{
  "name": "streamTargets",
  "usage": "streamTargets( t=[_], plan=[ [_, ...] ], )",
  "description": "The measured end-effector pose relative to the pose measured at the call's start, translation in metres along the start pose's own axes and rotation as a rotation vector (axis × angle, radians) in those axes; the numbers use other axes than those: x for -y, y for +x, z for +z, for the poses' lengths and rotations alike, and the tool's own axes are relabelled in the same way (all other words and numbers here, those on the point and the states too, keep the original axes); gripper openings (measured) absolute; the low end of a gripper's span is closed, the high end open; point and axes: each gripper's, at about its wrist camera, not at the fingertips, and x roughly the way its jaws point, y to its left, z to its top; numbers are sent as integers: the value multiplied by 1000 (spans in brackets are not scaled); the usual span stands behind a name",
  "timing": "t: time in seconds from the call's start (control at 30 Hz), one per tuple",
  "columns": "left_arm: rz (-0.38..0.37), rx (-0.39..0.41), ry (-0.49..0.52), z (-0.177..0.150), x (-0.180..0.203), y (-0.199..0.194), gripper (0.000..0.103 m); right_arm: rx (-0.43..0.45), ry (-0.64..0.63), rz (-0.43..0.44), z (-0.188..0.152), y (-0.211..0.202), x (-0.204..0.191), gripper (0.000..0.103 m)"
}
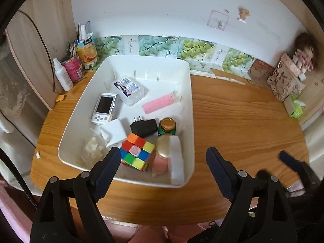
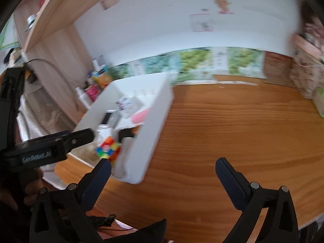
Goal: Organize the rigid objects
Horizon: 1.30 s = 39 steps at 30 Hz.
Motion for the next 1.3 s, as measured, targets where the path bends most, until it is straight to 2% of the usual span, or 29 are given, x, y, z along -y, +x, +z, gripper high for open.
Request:
streamTargets(
  t=[0.13,0.27,0.43,0.5,0.63,0.77,0.83,1.03,1.3],
  plan=[
    [-2,20,8,-10,21,-12,88,-30,61,-14,-3,-23,26,103],
    [-35,27,-30,-19,32,-25,91,-48,92,-25,-6,-47,39,103],
    [-19,82,-60,-27,41,-47,100,-17,51,-51,-9,-72,28,103],
    [-14,121,-62,-28,45,-55,102,0,9,-26,-11,-78,20,103],
    [-22,153,-58,-36,52,-57,102,6,-30,-12,-14,-73,19,103],
    [-38,126,-81,-39,57,-52,102,-4,-70,-8,-15,-72,20,103],
    [-46,144,-93,-35,60,-56,102,8,-83,-13,-11,-75,23,103],
    [-30,155,-58,-36,81,-55,102,8,-99,-5,-8,-72,31,103],
    [-4,168,-70,-34,83,-61,102,2,-110,25,-5,-69,35,103]
  ],
)
